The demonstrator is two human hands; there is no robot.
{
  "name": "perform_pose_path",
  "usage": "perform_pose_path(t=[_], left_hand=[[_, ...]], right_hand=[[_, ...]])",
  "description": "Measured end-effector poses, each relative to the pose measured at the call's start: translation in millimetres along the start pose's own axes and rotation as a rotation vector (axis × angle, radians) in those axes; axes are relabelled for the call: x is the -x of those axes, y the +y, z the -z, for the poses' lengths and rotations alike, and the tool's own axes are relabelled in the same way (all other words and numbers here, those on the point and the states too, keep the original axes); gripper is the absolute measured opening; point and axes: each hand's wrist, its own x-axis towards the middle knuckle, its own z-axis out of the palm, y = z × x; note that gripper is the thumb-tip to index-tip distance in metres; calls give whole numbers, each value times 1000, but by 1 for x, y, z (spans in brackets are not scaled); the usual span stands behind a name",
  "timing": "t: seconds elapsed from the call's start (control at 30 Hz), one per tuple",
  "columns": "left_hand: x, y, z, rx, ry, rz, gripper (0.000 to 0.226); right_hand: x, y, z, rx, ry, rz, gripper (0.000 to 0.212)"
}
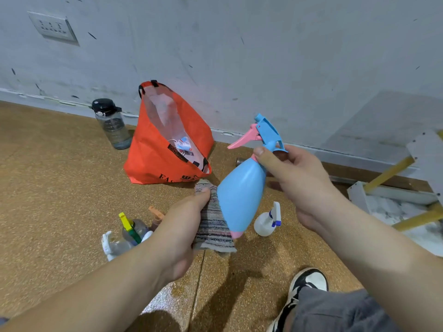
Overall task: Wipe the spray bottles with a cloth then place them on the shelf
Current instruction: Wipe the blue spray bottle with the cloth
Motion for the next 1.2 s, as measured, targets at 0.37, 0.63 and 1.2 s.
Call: perform_pose_path(t=[0.37,0.63,1.2], left_hand=[[-12,-14,6,-501,227,-340,32],[-17,5,18,-463,292,-637,36],[0,-5,-4,-545,-67,-694,30]], right_hand=[[-5,-1,10,-31,-8,-40,28],[-1,-14,25,20,-274,133,33],[15,-4,-3,-11,-354,144,40]])
